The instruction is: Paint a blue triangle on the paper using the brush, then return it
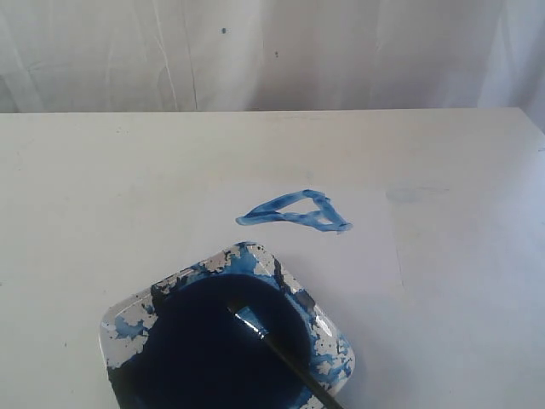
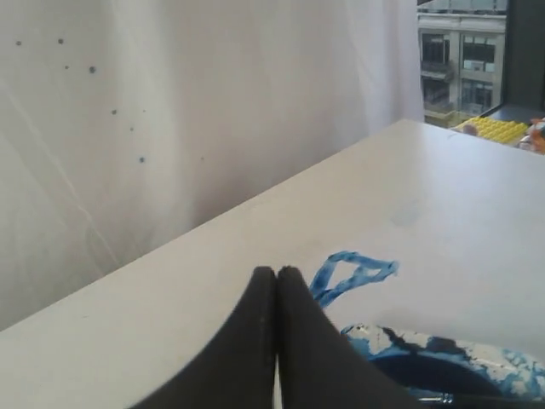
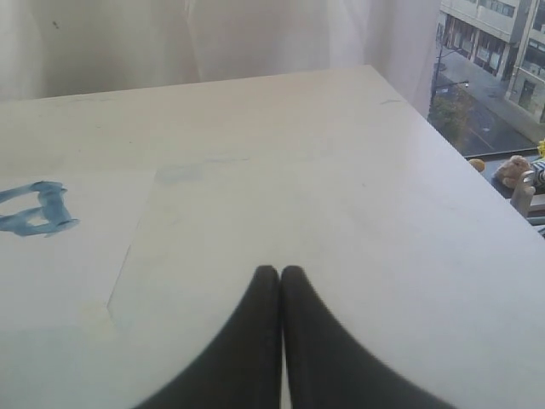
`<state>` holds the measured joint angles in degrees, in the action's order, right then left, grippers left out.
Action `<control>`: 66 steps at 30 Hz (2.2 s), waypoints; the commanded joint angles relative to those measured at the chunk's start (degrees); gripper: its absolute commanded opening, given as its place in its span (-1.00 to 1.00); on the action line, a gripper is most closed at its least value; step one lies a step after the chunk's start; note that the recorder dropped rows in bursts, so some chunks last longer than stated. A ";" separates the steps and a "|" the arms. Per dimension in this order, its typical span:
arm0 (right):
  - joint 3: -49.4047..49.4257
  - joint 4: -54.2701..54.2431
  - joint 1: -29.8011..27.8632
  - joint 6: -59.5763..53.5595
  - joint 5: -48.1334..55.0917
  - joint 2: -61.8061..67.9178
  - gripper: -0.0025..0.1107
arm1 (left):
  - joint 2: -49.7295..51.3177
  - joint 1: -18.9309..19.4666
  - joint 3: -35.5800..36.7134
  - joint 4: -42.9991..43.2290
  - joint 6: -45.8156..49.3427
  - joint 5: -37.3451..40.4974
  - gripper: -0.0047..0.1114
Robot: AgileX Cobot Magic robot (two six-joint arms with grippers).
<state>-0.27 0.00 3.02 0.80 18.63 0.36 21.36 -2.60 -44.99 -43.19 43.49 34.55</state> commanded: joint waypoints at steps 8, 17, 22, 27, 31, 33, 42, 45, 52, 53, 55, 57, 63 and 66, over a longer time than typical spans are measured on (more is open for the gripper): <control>0.27 0.00 -0.18 -0.49 -0.50 -0.36 -0.96 | -2.24 -0.13 6.44 35.51 -36.07 -0.97 -0.92; 0.27 0.00 -0.18 -0.49 -0.50 -0.36 -0.96 | -17.85 -0.13 37.13 35.11 -37.49 -21.65 -0.92; 0.27 0.00 -0.18 -0.49 -0.50 -0.36 -0.96 | -20.01 -0.13 44.18 38.40 -37.49 -21.65 -0.92; 0.27 0.00 -0.18 -0.49 -0.50 -0.36 -0.96 | -21.05 -0.13 44.99 40.18 -42.50 -22.10 -0.92; 0.27 0.00 -0.18 -0.49 -0.50 -0.36 -0.96 | -21.33 -0.13 44.99 44.97 -45.69 -22.01 -0.92; 0.27 0.00 -0.18 -0.49 -0.50 -0.36 -0.96 | -21.33 -0.13 44.99 45.64 -45.69 -21.77 -0.92; 0.27 0.00 -0.18 -0.49 -0.50 -0.36 -0.96 | -21.36 -0.13 44.99 44.81 -46.46 -20.76 -0.92; 0.27 0.00 -0.18 -0.49 -0.50 -0.36 -0.96 | -21.36 -0.13 44.99 44.72 -46.70 -20.65 -0.92; 0.27 0.00 -0.18 -0.49 -0.50 -0.36 -0.96 | -21.36 0.16 44.99 45.07 -45.53 -16.88 -0.92; 0.27 0.00 -0.18 -0.49 -0.50 -0.36 -0.96 | -21.36 0.43 44.99 45.21 -44.76 -16.31 -0.92; 0.27 0.00 -0.18 -0.49 -0.50 -0.36 -0.96 | -21.36 1.47 44.99 45.21 -44.80 -16.03 -0.92; 0.27 0.00 -0.18 -0.49 -0.50 -0.36 -0.96 | -21.36 2.72 44.99 45.10 -44.95 -15.93 -0.92; 0.27 0.00 -0.18 -0.49 -0.50 -0.36 -0.96 | -21.36 6.86 44.99 45.01 -44.95 -15.93 -0.92; 0.27 0.00 -0.18 -0.49 -0.50 -0.36 -0.96 | -21.36 7.29 44.99 45.01 -44.95 -15.93 -0.92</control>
<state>-0.27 0.00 3.02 0.80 18.74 0.36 0.30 4.25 -0.27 2.40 -1.46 17.83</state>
